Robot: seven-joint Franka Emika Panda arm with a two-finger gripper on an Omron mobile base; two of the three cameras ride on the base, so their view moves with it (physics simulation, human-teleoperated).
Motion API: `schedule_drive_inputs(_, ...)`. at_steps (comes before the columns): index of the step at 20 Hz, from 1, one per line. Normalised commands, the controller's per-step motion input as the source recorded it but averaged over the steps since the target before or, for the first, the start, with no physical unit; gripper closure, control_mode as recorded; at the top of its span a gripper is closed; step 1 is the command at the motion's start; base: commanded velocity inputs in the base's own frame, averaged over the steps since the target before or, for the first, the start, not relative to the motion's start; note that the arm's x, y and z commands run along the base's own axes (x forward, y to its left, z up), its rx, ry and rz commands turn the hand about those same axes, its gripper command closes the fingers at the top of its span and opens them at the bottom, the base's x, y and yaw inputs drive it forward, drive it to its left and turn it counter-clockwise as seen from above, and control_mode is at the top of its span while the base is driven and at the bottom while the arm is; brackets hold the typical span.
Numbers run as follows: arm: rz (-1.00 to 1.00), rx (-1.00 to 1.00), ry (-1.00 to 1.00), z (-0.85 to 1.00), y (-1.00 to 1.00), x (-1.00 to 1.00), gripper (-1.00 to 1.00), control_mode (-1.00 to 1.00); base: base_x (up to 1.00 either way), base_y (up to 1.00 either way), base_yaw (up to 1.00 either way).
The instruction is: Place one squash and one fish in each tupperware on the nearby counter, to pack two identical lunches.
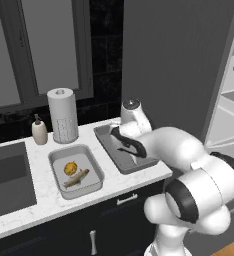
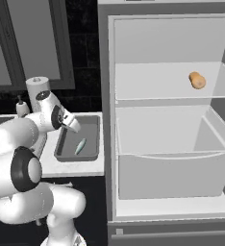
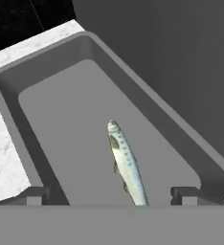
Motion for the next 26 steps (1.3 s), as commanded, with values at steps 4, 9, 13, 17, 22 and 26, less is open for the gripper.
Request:
schedule_drive_inputs(4, 0.0, 0.1, 0.03, 0.86, 0.06, -1.0, -1.0, -1.0, 0.0, 0.0, 0.0)
schedule_drive_inputs(9, 0.04, 0.0, -0.02, 0.17, 0.09, -0.86, -1.0, -1.0, 0.0, 0.0, 0.0)
schedule_drive_inputs(13, 0.09, -0.01, -0.02, 0.0, 0.04, -0.95, -1.0, -1.0, 0.0, 0.0, 0.0)
schedule_drive_inputs(17, 0.0, 0.0, 0.0, 0.0, 0.0, 0.0, -1.0, 1.0, -1.0, 0.0, 0.31)
schedule_drive_inputs(22, 0.0, 0.0, 0.0, 0.0, 0.0, 0.0, -1.0, 1.0, -1.0, -0.21, 0.26)
schedule_drive_inputs(26, 0.0, 0.0, 0.0, 0.0, 0.0, 0.0, -1.0, 1.0, -0.96, -0.86, 0.08)
